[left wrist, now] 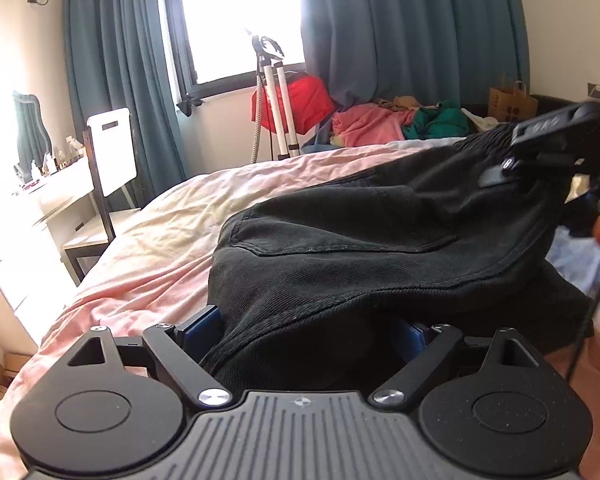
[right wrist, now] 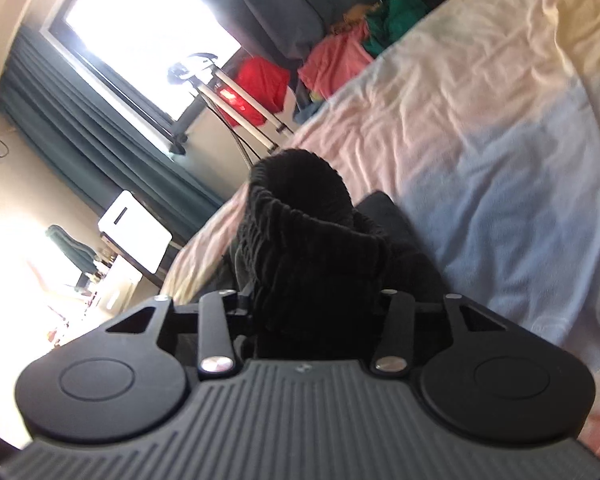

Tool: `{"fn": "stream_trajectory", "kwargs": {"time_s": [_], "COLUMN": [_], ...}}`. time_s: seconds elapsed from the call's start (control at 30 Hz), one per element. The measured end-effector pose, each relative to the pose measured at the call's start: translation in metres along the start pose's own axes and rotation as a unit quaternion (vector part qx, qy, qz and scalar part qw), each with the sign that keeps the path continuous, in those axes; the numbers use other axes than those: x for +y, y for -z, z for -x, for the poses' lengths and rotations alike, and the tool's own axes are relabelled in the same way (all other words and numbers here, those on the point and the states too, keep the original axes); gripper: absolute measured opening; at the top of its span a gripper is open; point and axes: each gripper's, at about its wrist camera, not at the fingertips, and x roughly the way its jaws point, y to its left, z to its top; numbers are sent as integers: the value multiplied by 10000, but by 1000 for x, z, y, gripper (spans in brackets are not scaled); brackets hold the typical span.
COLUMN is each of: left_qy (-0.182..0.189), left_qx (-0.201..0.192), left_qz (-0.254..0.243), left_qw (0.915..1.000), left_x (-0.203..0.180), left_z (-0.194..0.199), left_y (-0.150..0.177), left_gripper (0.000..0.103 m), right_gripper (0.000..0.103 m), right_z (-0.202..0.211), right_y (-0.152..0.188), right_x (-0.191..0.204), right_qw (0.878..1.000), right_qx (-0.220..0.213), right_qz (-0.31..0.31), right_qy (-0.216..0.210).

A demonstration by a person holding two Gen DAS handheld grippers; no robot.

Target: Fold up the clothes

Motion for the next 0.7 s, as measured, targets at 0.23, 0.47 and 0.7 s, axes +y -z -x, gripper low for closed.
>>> {"fn": "stream_trajectory", "kwargs": {"time_s": [0.23, 0.47, 0.7], "left_qy": [19, -3, 202], "left_qx": [14, 159, 544], "left_qz": [239, 665, 1566], "left_qw": [9997, 9977, 9860], "left_x": [7, 18, 48], "left_z": [3, -2, -14], "left_y": [3, 3, 5], "left_gripper": [94, 94, 94], "right_gripper": [45, 60, 89], "right_z": [28, 16, 0], "right_y": [-10, -6, 8], "right_x": [-17, -68, -87], "right_qw": [9986, 9866, 9787], "right_qx": [-175, 489, 980], "right_qz": [-414, -1342, -1706], "right_qy": [261, 785, 594]}}
